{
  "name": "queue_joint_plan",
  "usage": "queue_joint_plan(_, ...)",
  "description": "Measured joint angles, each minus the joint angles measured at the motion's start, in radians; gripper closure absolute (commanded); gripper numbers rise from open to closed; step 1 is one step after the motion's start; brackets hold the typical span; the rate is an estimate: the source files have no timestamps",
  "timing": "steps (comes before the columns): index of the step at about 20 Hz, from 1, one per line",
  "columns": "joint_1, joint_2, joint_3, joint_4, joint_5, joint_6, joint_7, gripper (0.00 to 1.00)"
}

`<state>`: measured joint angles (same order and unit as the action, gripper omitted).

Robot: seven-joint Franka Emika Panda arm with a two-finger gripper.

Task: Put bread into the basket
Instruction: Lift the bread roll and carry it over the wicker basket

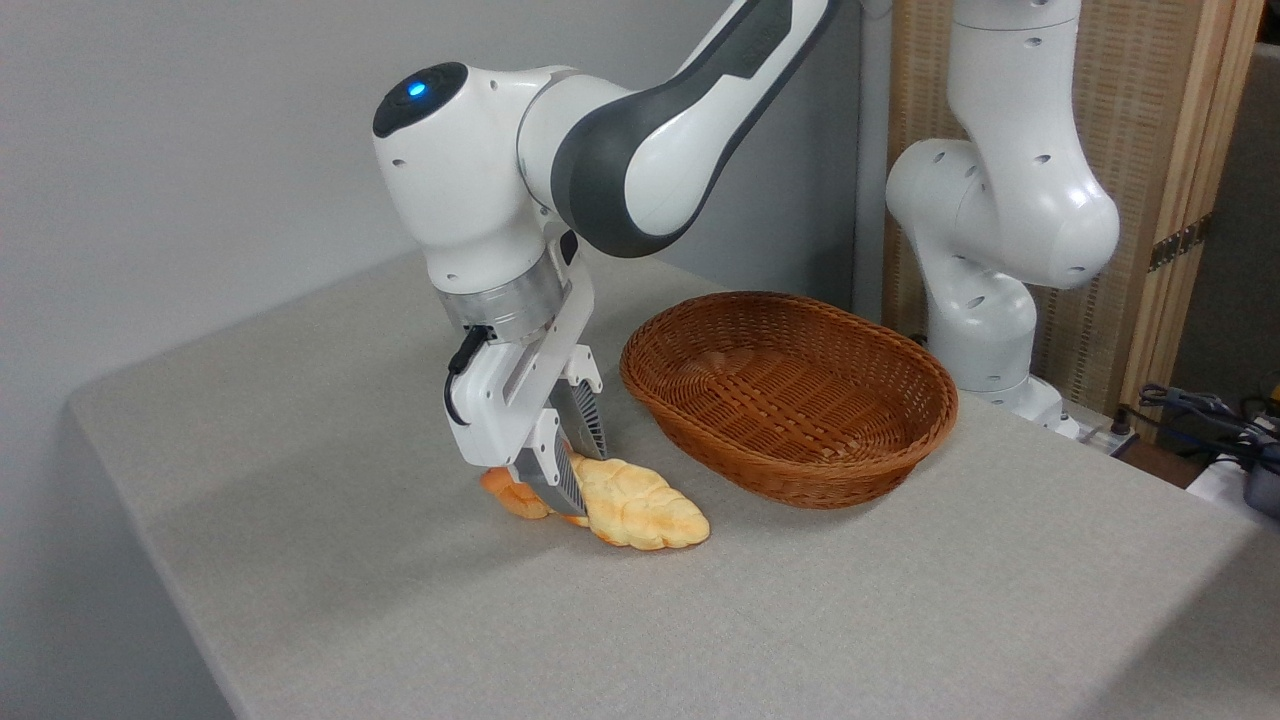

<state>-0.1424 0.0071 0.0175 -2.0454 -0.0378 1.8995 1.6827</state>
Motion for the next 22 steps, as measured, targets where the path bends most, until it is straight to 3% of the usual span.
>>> queue_joint_plan(5, 0.0, -0.035, 0.001, 0.017, 0.0, -0.04, 0.0, 0.57)
queue_joint_plan(12, 0.0, -0.124, 0.001, 0.099, 0.0, -0.188, 0.0, 0.55)
queue_joint_plan(17, -0.002, -0.186, -0.007, 0.127, -0.008, -0.341, 0.0, 0.47)
queue_joint_plan(20, -0.008, -0.211, -0.015, 0.127, -0.021, -0.449, 0.0, 0.19)
queue_joint_plan(22, -0.009, -0.219, -0.024, 0.127, -0.028, -0.5, -0.002, 0.1)
